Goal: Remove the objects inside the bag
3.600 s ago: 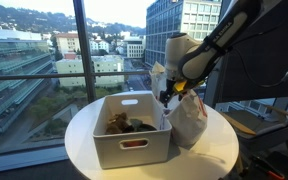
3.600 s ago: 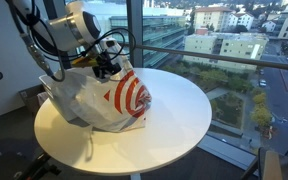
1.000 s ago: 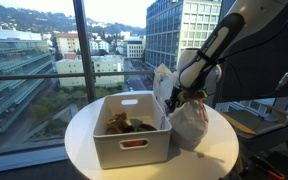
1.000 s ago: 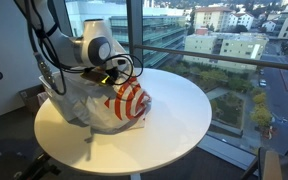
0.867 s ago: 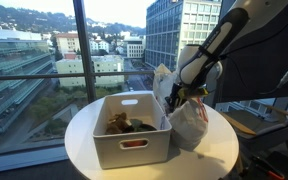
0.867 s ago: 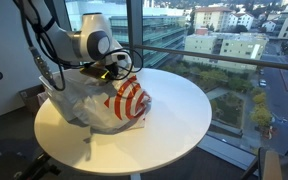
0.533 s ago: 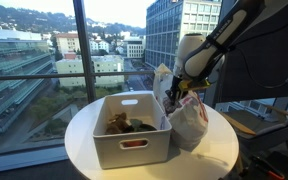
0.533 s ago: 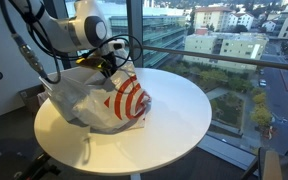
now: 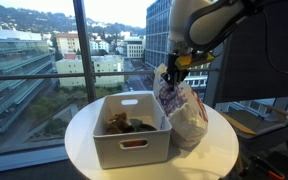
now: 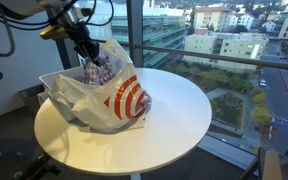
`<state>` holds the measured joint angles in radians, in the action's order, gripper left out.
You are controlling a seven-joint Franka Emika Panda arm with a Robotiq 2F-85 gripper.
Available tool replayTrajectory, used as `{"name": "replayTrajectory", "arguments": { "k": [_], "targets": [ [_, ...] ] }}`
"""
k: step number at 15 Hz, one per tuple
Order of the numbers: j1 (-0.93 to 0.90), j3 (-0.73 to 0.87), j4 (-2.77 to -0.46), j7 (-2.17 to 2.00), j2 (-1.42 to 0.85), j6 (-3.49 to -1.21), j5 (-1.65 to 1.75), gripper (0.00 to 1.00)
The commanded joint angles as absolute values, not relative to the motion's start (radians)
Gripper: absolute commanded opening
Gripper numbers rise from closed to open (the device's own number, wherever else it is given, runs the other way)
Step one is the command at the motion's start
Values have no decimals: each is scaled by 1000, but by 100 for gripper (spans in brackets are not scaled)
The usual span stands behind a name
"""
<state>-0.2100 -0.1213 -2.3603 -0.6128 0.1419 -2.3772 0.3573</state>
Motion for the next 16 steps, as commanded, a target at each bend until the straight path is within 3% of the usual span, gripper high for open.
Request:
{"name": "replayTrajectory", "arguments": {
  "k": [1,9,16],
  "targets": [
    [-200,-234,-2345,-666,269,-2307,417,3],
    [-209,-454,-2259,-701,424,-2410,482,3],
    [-104,-589,-2254,-712,411,-2689,640,4]
  ]
}}
